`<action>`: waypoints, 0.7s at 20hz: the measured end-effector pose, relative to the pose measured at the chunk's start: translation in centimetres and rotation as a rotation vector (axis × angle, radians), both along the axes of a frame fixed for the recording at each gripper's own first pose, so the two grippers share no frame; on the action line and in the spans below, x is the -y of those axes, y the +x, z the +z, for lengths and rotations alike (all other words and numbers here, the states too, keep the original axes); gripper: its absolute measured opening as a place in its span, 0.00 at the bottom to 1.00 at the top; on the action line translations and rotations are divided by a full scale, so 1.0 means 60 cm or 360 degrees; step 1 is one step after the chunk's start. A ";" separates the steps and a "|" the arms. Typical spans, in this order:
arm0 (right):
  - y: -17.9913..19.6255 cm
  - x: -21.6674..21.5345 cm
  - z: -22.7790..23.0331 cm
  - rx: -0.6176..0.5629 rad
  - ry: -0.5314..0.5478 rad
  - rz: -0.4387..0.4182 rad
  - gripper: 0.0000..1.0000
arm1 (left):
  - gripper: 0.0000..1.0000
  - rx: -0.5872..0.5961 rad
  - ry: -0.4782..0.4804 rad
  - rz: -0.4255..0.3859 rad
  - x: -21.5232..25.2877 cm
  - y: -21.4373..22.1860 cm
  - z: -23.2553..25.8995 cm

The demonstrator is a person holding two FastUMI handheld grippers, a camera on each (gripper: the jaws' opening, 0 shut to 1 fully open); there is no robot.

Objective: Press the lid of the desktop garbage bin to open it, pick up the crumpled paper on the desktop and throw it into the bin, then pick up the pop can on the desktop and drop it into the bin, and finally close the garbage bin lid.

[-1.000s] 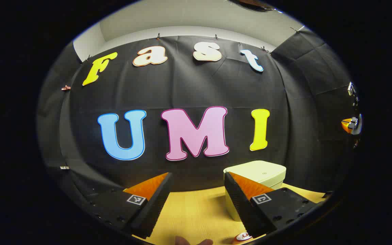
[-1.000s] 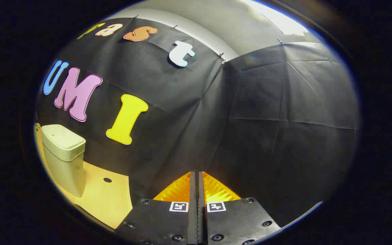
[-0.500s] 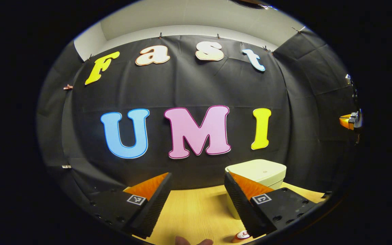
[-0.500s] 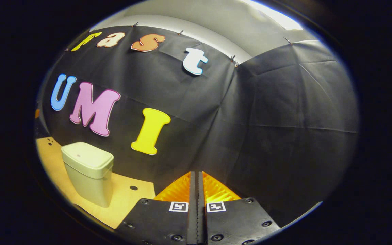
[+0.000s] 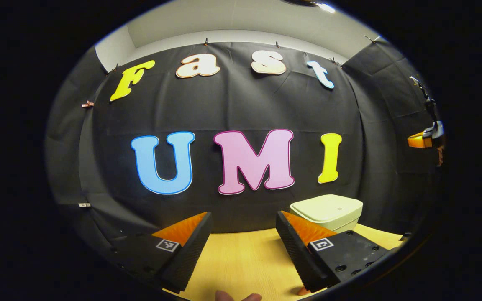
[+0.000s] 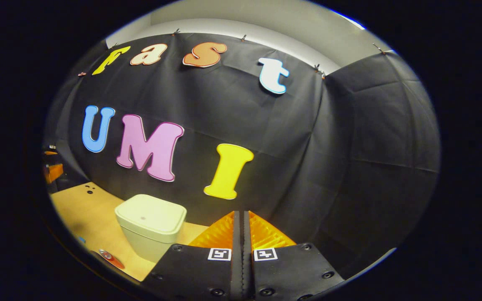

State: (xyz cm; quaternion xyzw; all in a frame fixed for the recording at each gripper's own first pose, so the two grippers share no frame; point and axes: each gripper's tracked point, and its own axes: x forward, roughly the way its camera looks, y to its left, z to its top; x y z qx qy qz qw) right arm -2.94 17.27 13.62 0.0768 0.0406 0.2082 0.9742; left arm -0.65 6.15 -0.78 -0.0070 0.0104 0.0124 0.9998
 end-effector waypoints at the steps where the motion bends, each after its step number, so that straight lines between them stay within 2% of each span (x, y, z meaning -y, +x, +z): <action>1: 0.002 -0.024 0.011 -0.0032 0.0025 0.0057 0.05 | 0.97 -0.0001 0.0003 -0.0002 -0.009 0.000 0.000; 2: 0.007 -0.046 0.022 -0.0061 0.0043 0.0105 0.07 | 0.97 -0.0007 0.0002 -0.0005 -0.014 0.000 -0.005; 6: 0.015 -0.145 0.037 -0.0244 0.0055 0.0357 0.05 | 0.97 -0.0031 -0.0006 -0.0024 -0.039 -0.004 -0.022; 14: 0.026 -0.333 -0.021 -0.0568 -0.0175 0.0728 0.05 | 0.97 -0.0100 -0.0019 -0.0013 -0.092 -0.020 -0.056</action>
